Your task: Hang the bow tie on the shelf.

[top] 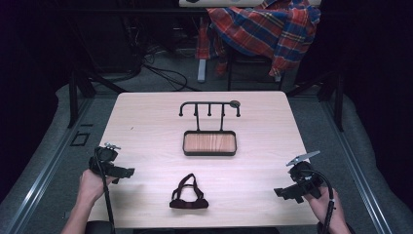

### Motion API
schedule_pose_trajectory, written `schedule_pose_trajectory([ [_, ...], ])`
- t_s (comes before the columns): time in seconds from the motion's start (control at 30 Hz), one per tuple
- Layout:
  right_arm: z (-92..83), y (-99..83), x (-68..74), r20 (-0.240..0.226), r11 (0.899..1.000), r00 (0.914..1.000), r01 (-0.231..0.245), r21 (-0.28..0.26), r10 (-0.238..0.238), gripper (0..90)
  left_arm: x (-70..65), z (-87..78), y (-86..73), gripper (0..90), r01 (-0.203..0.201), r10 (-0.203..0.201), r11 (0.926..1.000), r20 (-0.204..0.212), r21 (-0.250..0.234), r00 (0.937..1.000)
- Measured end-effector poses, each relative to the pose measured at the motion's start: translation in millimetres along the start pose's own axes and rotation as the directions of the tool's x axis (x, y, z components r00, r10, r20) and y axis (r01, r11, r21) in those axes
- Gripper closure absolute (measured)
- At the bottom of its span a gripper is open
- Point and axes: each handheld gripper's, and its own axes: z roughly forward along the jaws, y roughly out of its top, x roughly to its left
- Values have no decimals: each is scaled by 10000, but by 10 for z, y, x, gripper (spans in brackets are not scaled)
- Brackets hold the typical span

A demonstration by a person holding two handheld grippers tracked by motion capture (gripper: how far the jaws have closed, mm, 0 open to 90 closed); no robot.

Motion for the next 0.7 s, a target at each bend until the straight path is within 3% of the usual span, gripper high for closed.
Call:
schedule_pose_trajectory([
  [0.37,32,16,10,-79,9998,9999,105,150,-103,153,-82,-58,28,2,-50,70,9990,452,-439,9990],
  [0.4,27,26,8,43,9990,9996,263,359,-265,153,-102,-64,34,2,-96,121,9988,521,-484,9986],
  [0.5,41,29,25,-95,9996,9998,153,220,-151,153,-173,-73,58,2,-350,382,9980,623,-522,9973],
  [0.7,47,29,19,31,9984,9990,436,367,-437,153,-320,-44,158,1,-682,739,9958,977,-603,9925],
])
